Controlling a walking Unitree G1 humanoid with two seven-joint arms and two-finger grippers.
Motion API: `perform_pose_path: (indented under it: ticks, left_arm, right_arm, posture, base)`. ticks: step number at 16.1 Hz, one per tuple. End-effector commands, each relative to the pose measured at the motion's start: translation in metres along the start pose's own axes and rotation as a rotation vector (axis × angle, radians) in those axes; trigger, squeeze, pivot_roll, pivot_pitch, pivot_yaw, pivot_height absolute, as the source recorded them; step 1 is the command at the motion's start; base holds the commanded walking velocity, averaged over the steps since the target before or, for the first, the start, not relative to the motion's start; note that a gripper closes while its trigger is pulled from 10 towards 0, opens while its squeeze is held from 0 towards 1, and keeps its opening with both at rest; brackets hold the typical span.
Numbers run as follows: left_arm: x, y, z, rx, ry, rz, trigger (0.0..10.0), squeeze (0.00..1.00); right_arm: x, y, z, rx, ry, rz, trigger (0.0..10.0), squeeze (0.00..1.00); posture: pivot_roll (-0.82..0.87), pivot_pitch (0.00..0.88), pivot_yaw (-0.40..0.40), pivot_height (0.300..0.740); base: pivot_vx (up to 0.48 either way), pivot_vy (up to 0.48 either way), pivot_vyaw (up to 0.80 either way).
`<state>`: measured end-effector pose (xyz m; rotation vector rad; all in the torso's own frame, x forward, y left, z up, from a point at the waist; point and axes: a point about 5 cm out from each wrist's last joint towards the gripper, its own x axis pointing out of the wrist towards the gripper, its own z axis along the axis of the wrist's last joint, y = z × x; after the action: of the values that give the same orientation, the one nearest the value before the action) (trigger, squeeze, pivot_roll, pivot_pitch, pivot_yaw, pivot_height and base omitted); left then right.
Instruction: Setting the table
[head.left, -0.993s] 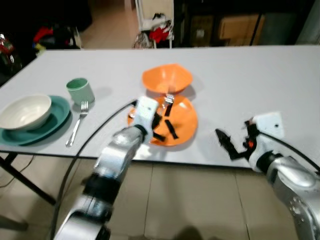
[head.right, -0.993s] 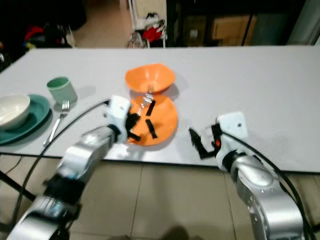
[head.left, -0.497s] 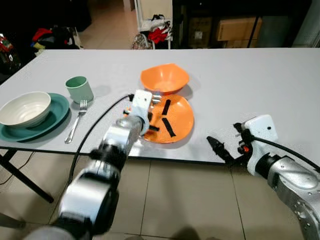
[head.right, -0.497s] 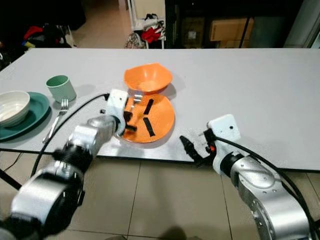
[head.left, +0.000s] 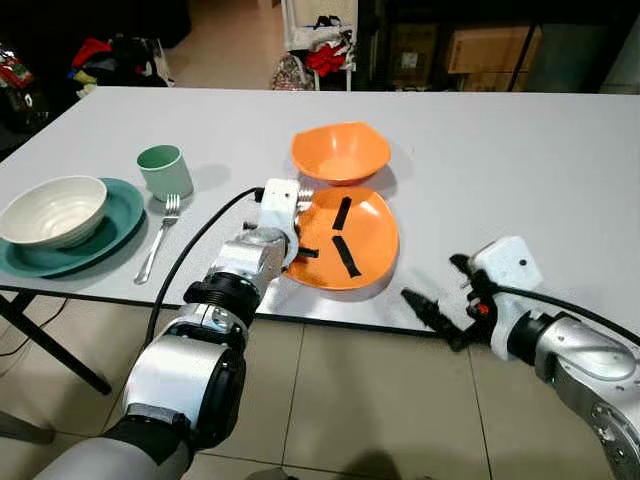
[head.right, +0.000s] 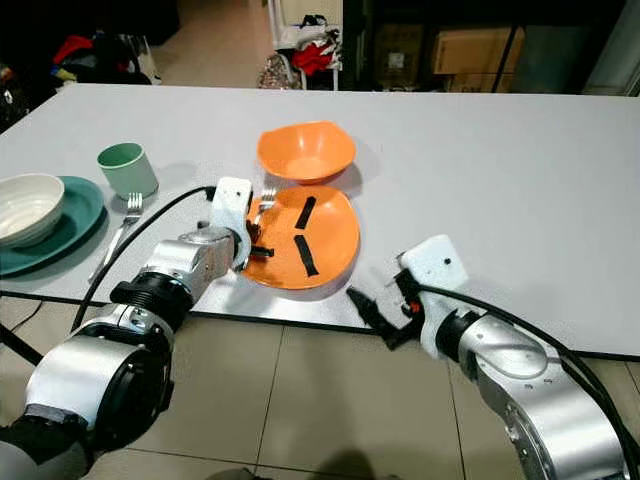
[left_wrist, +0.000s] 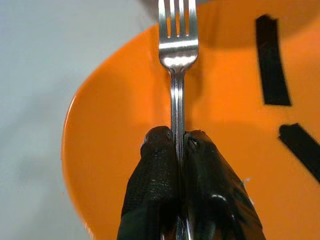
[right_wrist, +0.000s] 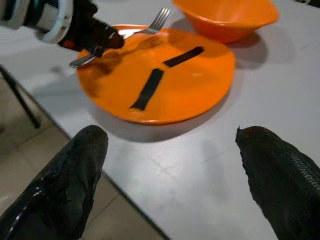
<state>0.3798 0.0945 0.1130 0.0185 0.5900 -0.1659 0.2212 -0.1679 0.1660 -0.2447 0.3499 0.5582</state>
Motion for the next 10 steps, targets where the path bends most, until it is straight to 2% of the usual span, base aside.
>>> perform_pose_path:
  ticks: [1,6,9,10]
  left_arm:
    - [0.0,-0.002,0.0,-0.023,0.025,-0.011,10.0,0.0]
    - [0.0,-0.017,0.006,-0.066,0.036,-0.108,10.0,0.0]
    - [0.0,-0.017,0.0,-0.067,0.067,-0.097,10.0,0.0]
    - [0.001,-0.017,-0.001,-0.062,0.076,-0.089,10.0,0.03]
  right_arm:
    - [-0.002,0.006,0.003,-0.009,-0.009,0.046,10.0,0.0]
    - [-0.005,0.008,0.002,-0.011,-0.005,0.105,10.0,0.0]
    - [-0.005,0.011,0.0,-0.007,0.003,0.132,10.0,0.0]
    - [-0.006,0.012,-0.001,-0.007,0.006,0.137,10.0,0.0]
  posture:
    - [-0.09,0.0,0.099,0.74]
    - [-0.09,0.0,0.101,0.74]
    - [-0.09,0.0,0.105,0.74]
    - [-0.09,0.0,0.104,0.74]
  base:
    - [0.0,0.0,0.0]
    - [0.0,0.0,0.0]
    - [0.0,0.0,0.0]
    - [0.0,0.0,0.0]
